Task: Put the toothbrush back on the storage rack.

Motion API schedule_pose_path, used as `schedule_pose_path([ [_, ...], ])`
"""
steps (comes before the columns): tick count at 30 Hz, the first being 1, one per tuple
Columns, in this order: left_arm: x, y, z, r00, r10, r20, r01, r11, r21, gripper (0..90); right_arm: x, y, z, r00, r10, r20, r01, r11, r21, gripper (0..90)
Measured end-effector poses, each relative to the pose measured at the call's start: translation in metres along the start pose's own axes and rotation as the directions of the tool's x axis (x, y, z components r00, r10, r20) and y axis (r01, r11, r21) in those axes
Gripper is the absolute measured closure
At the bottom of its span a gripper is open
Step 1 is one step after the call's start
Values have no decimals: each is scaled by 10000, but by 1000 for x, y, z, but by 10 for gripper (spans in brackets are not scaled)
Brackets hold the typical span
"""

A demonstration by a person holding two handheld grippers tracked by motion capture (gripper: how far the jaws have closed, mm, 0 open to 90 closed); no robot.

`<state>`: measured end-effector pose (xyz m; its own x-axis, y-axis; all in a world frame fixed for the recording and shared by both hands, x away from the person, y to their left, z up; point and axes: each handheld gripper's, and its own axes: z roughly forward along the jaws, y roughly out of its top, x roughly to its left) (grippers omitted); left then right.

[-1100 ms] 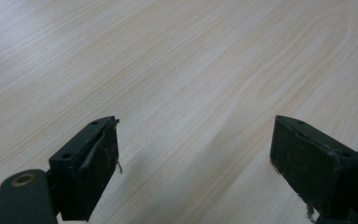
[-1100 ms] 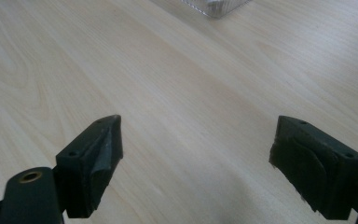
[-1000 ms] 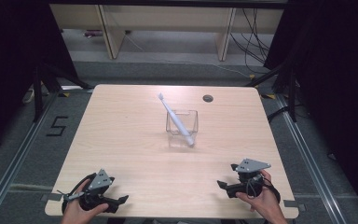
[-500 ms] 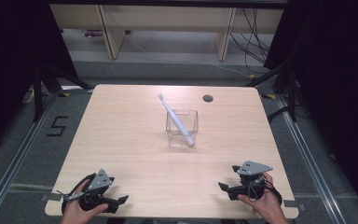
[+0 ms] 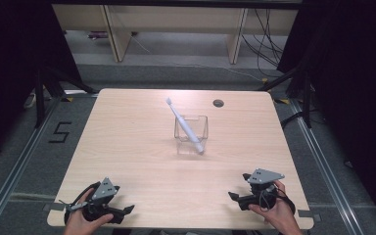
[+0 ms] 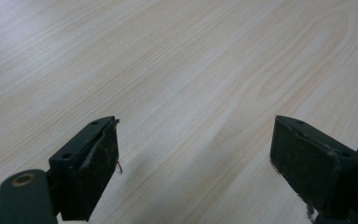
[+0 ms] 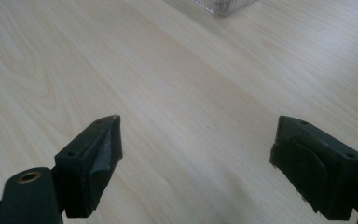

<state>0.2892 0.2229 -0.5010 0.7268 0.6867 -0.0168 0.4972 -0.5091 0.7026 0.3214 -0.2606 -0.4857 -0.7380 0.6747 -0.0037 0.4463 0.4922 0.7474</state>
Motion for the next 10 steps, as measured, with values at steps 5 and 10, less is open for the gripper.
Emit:
schedule_pose_path([
  [5, 1, 0, 0, 9999, 105, -24, -105, 9999, 83, 150, 0, 1, 1, 10000, -14, -25, 14, 10000, 21, 163],
  [10, 0, 0, 0, 10000, 7, 18, -7, 10000, -3, 150, 0, 1, 1, 9999, -117, -113, 117, 9999, -16, 164],
])
